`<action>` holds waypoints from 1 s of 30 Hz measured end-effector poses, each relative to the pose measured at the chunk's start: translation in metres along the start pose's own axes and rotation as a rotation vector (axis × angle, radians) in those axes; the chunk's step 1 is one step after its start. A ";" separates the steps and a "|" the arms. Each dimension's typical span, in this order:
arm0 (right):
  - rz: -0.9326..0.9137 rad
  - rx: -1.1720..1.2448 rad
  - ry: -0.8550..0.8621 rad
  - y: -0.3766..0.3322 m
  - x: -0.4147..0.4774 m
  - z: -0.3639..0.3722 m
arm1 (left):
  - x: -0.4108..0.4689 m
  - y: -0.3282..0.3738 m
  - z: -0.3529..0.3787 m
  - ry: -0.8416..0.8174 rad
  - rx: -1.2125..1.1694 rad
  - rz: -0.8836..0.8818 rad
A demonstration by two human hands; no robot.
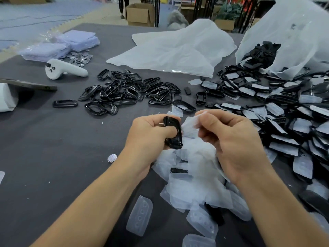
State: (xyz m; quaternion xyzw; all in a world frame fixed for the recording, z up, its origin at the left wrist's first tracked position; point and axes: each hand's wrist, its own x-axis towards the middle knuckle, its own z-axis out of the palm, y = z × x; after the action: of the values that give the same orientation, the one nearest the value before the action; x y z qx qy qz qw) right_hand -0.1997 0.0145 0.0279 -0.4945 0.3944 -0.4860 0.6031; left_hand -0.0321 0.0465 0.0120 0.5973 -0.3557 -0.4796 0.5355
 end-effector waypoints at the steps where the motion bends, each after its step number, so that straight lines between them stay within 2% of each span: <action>1: -0.001 -0.049 -0.113 -0.002 -0.001 -0.001 | 0.000 -0.001 0.000 0.011 0.051 0.013; 3: -0.009 -0.215 -0.222 -0.001 -0.004 0.001 | 0.000 -0.004 -0.001 -0.005 0.114 0.034; 6: -0.160 -0.600 -0.031 0.011 -0.009 0.008 | 0.000 -0.007 0.000 -0.021 0.176 0.099; 8: -0.298 -0.761 0.069 0.017 -0.012 0.013 | 0.001 -0.009 0.000 -0.020 0.185 0.131; 15: -0.452 -0.802 0.074 0.024 -0.015 0.015 | 0.003 -0.008 -0.005 -0.180 0.046 0.150; 22: -0.493 -0.818 0.085 0.023 -0.013 0.013 | 0.001 -0.005 -0.009 -0.336 0.063 0.136; 30: -0.541 -0.826 0.205 0.023 -0.012 0.013 | -0.003 -0.002 -0.005 -0.396 0.006 0.060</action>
State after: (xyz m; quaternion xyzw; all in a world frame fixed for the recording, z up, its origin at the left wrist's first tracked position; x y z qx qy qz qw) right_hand -0.1858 0.0300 0.0084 -0.7261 0.4687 -0.4743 0.1678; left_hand -0.0284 0.0509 0.0106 0.4821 -0.4732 -0.5704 0.4673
